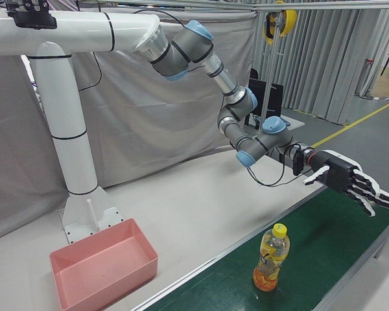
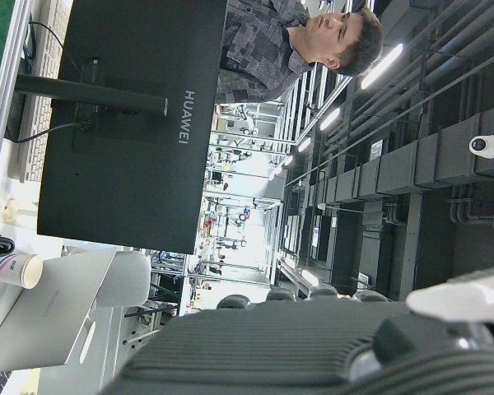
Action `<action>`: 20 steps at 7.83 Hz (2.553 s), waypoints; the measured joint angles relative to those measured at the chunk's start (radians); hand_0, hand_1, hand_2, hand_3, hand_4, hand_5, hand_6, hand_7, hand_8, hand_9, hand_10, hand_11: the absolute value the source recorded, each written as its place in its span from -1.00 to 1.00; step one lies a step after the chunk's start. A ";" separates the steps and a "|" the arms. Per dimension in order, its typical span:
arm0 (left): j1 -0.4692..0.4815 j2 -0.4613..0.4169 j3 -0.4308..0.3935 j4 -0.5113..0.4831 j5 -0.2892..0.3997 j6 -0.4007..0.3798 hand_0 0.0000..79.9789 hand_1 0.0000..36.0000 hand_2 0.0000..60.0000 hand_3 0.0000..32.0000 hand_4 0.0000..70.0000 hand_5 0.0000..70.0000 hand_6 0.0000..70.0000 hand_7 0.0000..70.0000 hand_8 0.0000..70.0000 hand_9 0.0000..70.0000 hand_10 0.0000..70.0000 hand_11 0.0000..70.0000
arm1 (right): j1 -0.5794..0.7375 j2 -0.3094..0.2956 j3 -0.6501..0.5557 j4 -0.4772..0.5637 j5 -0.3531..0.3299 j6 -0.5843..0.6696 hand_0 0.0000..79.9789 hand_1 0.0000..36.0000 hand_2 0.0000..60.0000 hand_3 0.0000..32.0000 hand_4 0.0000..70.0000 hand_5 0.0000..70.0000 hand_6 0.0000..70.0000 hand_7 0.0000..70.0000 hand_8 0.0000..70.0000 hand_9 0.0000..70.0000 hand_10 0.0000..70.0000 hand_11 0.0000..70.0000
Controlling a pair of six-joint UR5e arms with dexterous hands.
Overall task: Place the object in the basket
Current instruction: 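Move the left hand toward the yellow-capped juice bottle on the conveyor, then position the left hand around the juice bottle's upper body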
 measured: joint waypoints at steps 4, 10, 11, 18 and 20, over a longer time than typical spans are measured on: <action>0.178 -0.055 -0.017 0.071 -0.094 0.031 0.73 0.29 -1.00 -1.00 -0.81 -0.33 -1.00 -0.91 -1.00 -1.00 -0.83 -0.67 | -0.001 0.000 0.001 0.000 0.000 0.001 -1.00 -1.00 -1.00 -1.00 -1.00 -1.00 -1.00 -1.00 -1.00 -1.00 -1.00 -1.00; 0.305 -0.167 0.015 0.122 -0.170 0.047 0.46 0.06 -1.00 -1.00 -0.86 -0.27 -1.00 -0.91 -1.00 -1.00 -0.87 -0.73 | -0.001 0.000 0.001 0.000 0.000 0.000 -1.00 -1.00 -1.00 -1.00 -1.00 -1.00 -1.00 -1.00 -1.00 -1.00 -1.00 -1.00; 0.309 -0.175 0.023 0.123 -0.171 0.050 0.43 0.02 -1.00 -1.00 -0.86 -0.25 -1.00 -0.91 -1.00 -1.00 -0.87 -0.74 | 0.000 0.000 0.001 0.000 0.000 0.000 -1.00 -1.00 -1.00 -1.00 -1.00 -1.00 -1.00 -1.00 -1.00 -1.00 -1.00 -1.00; 0.355 -0.220 0.069 0.113 -0.201 0.053 0.43 -0.01 -1.00 -1.00 -0.85 -0.19 -1.00 -0.92 -1.00 -1.00 -0.89 -0.76 | -0.001 0.000 0.003 0.000 0.000 0.000 -1.00 -1.00 -1.00 -1.00 -1.00 -1.00 -1.00 -1.00 -1.00 -1.00 -1.00 -1.00; 0.356 -0.250 0.073 0.122 -0.202 0.053 0.44 0.00 -1.00 -1.00 -0.84 -0.18 -1.00 -0.91 -1.00 -1.00 -0.89 -0.77 | 0.000 0.000 0.003 0.000 0.000 0.000 -1.00 -1.00 -1.00 -1.00 -1.00 -1.00 -1.00 -1.00 -1.00 -1.00 -1.00 -1.00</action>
